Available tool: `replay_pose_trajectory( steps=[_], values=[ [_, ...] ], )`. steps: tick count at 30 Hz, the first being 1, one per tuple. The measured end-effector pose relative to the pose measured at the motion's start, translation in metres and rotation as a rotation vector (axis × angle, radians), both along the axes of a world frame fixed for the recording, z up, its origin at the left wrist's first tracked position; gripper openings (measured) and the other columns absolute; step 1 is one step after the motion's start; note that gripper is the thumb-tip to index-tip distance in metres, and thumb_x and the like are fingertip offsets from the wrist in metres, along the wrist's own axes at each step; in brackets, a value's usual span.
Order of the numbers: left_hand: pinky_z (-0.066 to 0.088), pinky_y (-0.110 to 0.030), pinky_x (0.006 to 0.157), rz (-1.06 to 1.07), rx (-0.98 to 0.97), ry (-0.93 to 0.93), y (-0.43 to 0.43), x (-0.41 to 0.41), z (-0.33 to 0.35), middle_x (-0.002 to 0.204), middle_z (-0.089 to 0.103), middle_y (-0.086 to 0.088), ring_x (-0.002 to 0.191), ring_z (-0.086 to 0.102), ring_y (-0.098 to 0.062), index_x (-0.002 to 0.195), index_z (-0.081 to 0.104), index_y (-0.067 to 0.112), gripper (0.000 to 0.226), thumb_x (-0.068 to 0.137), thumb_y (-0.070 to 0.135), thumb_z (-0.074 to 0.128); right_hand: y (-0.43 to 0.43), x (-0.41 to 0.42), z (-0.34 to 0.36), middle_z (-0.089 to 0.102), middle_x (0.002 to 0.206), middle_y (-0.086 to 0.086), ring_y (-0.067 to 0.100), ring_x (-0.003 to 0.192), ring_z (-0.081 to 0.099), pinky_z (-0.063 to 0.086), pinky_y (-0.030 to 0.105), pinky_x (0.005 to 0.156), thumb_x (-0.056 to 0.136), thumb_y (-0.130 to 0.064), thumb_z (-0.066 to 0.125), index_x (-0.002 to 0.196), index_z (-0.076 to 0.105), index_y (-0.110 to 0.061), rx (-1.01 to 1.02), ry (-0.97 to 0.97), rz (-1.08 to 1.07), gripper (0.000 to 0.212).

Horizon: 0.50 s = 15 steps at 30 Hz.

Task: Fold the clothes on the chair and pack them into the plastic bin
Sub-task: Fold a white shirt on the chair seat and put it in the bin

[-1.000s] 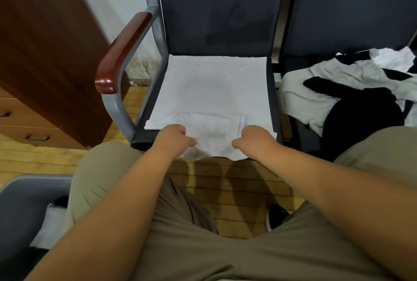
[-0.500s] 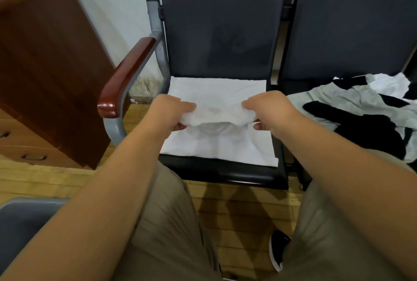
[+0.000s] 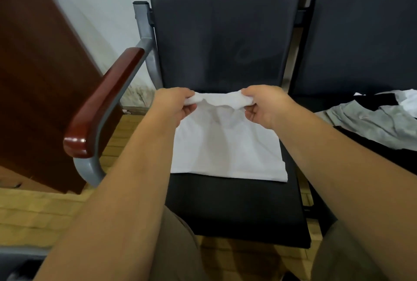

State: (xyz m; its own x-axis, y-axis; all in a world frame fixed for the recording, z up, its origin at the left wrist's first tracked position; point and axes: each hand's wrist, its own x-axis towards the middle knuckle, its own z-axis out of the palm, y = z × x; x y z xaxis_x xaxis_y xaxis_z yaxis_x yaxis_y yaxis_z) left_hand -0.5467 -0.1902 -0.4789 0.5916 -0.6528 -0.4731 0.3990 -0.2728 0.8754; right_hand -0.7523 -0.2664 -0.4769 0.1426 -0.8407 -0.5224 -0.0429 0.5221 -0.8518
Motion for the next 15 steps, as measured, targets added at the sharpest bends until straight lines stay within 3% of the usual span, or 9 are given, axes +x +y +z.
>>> replay_pose_trajectory(
  steps=[6,8,10,11,12,13,15],
  values=[
    [0.064,-0.029,0.069,0.084,-0.079,0.25,-0.041,0.012,-0.038,0.121,0.065,-0.018,0.096,0.072,-0.029,0.108,0.066,-0.004,0.015,0.094,-0.005,0.069,-0.037,0.006,-0.048,0.073,0.114,0.008,0.018,0.085,0.07,0.059,0.03,0.067,0.097,-0.005,0.068,0.113,0.069,-0.008,0.147,-0.138,0.009,0.016],
    [0.065,-0.037,0.088,0.124,-0.247,0.438,-0.051,0.015,-0.037,0.117,0.062,-0.018,0.106,0.068,-0.03,0.106,0.06,-0.006,0.009,0.099,-0.001,0.063,-0.049,0.007,-0.05,0.069,0.117,0.011,0.02,0.091,0.073,0.064,0.033,0.077,0.099,-0.003,0.067,0.116,0.066,-0.004,0.136,-0.322,-0.065,0.017],
    [0.051,-0.047,0.112,0.101,-0.392,0.605,-0.053,0.018,-0.039,0.138,0.054,-0.024,0.128,0.061,-0.034,0.132,0.047,-0.01,0.035,0.105,0.01,0.058,-0.056,0.006,-0.053,0.066,0.121,0.015,0.026,0.106,0.075,0.063,0.041,0.094,0.1,-0.008,0.068,0.125,0.056,0.0,0.129,-0.485,-0.137,0.029],
    [0.043,-0.05,0.119,0.079,-0.397,0.618,-0.052,0.019,-0.041,0.154,0.044,-0.025,0.139,0.054,-0.037,0.153,0.029,-0.012,0.061,0.107,0.015,0.056,-0.058,0.005,-0.054,0.062,0.123,0.018,0.03,0.111,0.074,0.061,0.047,0.099,0.1,-0.012,0.069,0.128,0.051,-0.005,0.131,-0.507,-0.125,0.034],
    [0.04,-0.051,0.122,0.05,-0.384,0.598,-0.051,0.021,-0.043,0.163,0.035,-0.025,0.145,0.05,-0.038,0.161,0.013,-0.01,0.075,0.107,0.019,0.055,-0.059,0.003,-0.056,0.06,0.126,0.019,0.033,0.113,0.073,0.059,0.051,0.101,0.101,-0.017,0.068,0.132,0.048,-0.012,0.134,-0.471,-0.077,0.037],
    [0.039,-0.05,0.122,0.018,-0.364,0.563,-0.05,0.022,-0.044,0.166,0.032,-0.024,0.145,0.049,-0.037,0.164,0.006,-0.006,0.079,0.108,0.021,0.055,-0.059,0.002,-0.058,0.059,0.13,0.019,0.035,0.114,0.073,0.058,0.053,0.102,0.102,-0.021,0.067,0.134,0.048,-0.015,0.14,-0.406,-0.014,0.037],
    [0.045,-0.049,0.118,-0.055,-0.297,0.471,-0.048,0.02,-0.043,0.163,0.039,-0.022,0.138,0.057,-0.035,0.164,0.011,-0.005,0.076,0.108,0.022,0.055,-0.056,-0.001,-0.062,0.062,0.133,0.016,0.035,0.111,0.074,0.059,0.052,0.099,0.105,-0.023,0.062,0.139,0.053,-0.009,0.141,-0.265,0.068,0.038]
  ],
)
